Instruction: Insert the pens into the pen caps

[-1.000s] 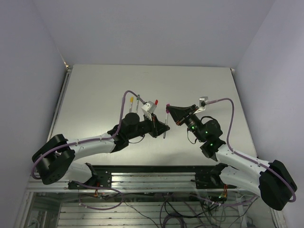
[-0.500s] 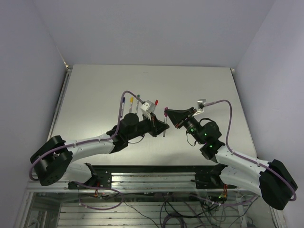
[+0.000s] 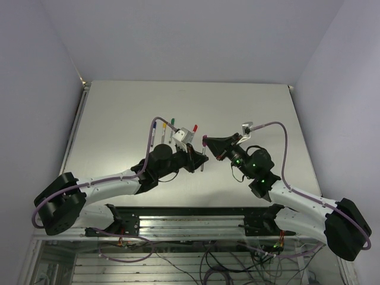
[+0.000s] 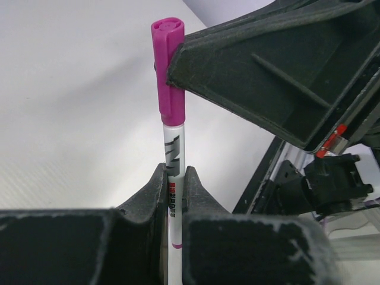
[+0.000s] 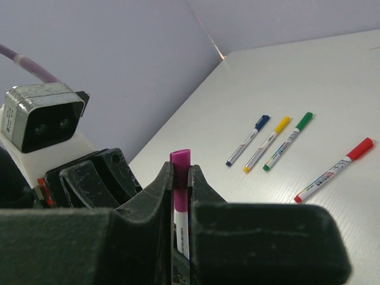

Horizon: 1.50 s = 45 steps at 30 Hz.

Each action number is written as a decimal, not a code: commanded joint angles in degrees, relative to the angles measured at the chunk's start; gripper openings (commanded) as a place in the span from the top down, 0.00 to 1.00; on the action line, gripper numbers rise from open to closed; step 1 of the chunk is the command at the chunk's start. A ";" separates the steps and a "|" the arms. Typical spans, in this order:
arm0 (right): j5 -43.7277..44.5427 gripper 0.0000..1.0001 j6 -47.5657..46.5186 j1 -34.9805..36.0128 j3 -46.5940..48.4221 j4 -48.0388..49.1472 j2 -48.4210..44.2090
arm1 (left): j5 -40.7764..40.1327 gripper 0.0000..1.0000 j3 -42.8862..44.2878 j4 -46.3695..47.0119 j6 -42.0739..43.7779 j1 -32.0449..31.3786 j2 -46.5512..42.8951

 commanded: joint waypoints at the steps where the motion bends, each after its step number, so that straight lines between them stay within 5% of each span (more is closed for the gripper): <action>1: -3.43 1.00 -1.60 2.65 0.12 -15.63 1.87 | -9.32 0.93 4.97 6.22 5.66 0.55 -4.33; 21: 9.27 0.99 -6.69 8.93 9.24 -25.50 7.84 | -10.23 0.93 5.88 -1.10 6.48 2.54 -5.28; 25: 13.60 0.71 -10.16 8.91 13.60 -24.39 7.16 | -10.54 0.93 4.77 -6.75 5.97 2.55 -3.19; 27: 16.11 0.65 -11.65 8.90 15.36 -23.41 6.16 | -10.47 0.93 3.86 -8.72 5.49 2.53 -1.38; 38: 26.16 0.56 -12.58 8.87 15.48 -26.76 -1.80 | -10.48 0.93 3.47 -12.76 5.71 8.00 10.91; 45: 34.27 0.57 -5.95 8.86 11.04 -36.23 -4.78 | -13.65 0.93 15.24 -20.82 13.66 12.89 19.52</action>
